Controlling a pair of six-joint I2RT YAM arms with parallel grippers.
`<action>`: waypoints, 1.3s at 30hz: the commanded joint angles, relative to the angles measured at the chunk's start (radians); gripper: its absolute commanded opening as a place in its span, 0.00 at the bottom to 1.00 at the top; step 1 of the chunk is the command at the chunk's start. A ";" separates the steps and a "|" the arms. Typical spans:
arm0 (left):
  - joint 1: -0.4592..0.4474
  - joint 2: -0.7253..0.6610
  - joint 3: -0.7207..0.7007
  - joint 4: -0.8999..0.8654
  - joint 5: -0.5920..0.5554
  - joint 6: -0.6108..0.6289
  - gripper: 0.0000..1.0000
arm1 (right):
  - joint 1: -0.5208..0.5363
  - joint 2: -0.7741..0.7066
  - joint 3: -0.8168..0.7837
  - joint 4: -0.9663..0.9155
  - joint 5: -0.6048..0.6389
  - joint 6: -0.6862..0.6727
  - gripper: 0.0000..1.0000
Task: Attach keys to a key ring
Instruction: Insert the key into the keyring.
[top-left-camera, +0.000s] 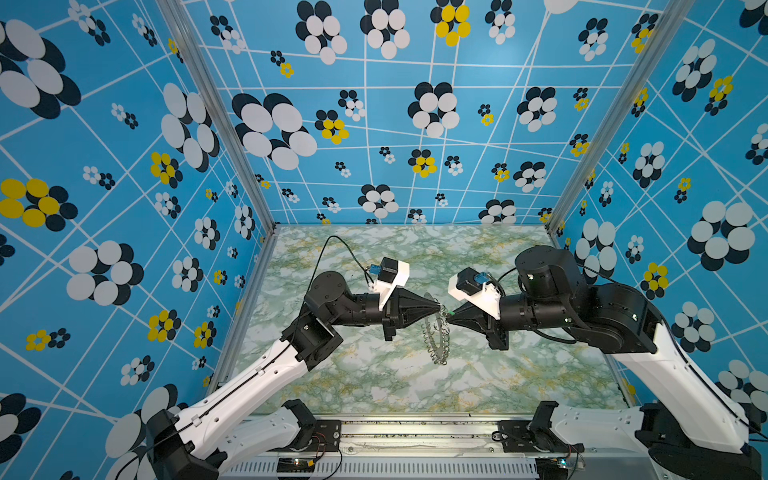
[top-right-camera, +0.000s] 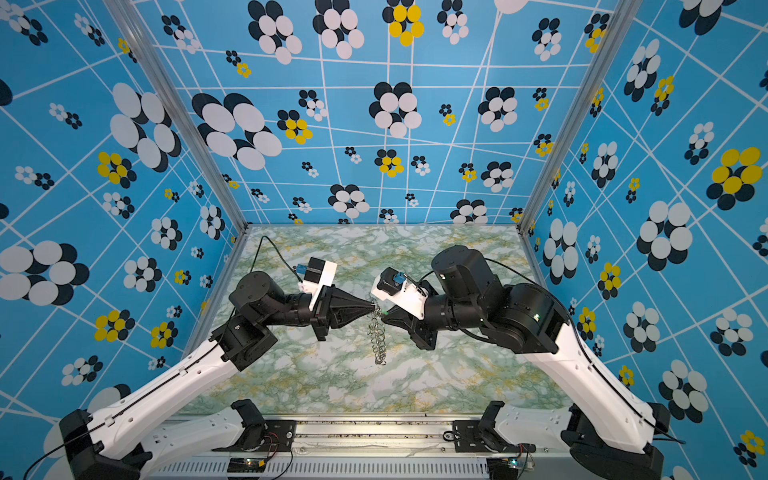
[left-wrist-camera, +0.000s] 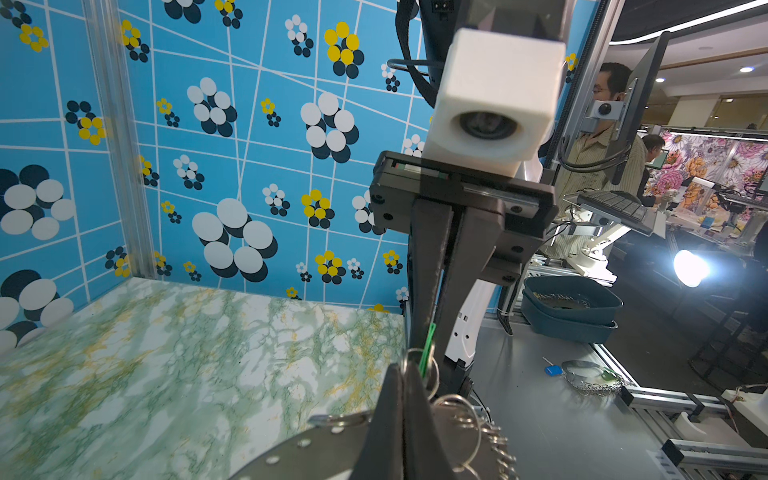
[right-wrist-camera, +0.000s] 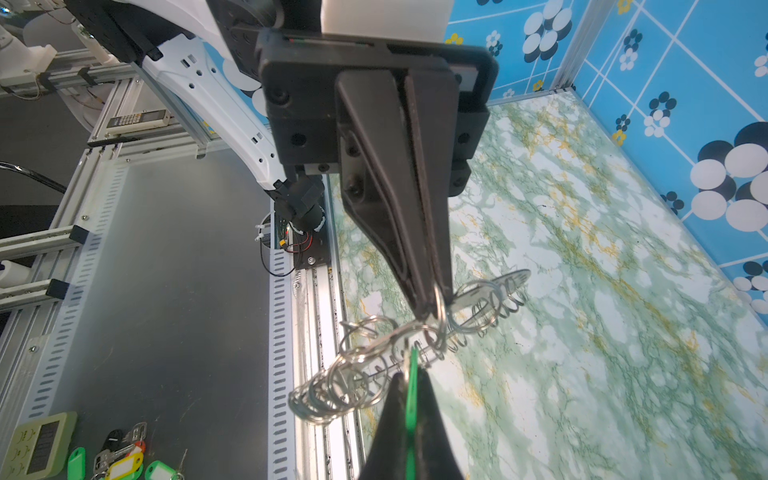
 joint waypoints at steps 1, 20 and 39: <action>-0.005 -0.031 -0.002 -0.009 0.000 0.026 0.00 | 0.004 -0.016 0.040 0.013 0.019 0.013 0.00; -0.023 -0.046 0.000 -0.017 -0.004 0.028 0.00 | 0.003 -0.003 0.024 0.004 0.087 0.012 0.00; -0.026 -0.067 -0.023 -0.060 -0.030 0.063 0.00 | 0.004 0.038 0.132 -0.045 0.122 -0.013 0.00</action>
